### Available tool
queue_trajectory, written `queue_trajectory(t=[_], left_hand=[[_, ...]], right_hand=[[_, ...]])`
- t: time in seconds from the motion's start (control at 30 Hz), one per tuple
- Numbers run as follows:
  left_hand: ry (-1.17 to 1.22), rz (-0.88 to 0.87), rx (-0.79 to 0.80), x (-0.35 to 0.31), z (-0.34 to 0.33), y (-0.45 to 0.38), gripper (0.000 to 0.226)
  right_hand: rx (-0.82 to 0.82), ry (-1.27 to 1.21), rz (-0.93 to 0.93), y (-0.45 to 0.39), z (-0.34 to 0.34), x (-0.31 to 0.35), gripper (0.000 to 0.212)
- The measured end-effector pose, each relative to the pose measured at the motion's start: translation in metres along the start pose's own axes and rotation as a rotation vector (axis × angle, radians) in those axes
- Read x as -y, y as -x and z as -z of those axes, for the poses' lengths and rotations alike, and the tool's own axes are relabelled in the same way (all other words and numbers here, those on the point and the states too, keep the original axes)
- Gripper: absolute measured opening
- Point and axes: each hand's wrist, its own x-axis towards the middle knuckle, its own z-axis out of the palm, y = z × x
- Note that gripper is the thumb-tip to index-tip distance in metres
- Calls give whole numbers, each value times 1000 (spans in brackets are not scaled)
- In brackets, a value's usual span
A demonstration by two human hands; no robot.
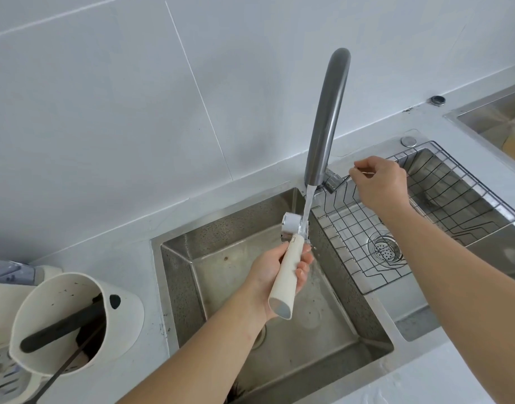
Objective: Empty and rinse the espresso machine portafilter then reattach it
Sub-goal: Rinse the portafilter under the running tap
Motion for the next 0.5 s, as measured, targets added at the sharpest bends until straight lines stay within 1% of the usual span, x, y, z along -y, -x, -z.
queue_trajectory(t=[0.17,0.37,0.5], left_hand=[[8,13,-32,-2,1,-9,27],[-142,-52,-147,-7,-11,-20,18],[-276,-67,-188,-8,-14,-21,19]], right_hand=[[2,-6,-9,0,-1,0,23],[-5,-11,-11,0,0,0,22],[-4,-10,0,0,-1,0,23]])
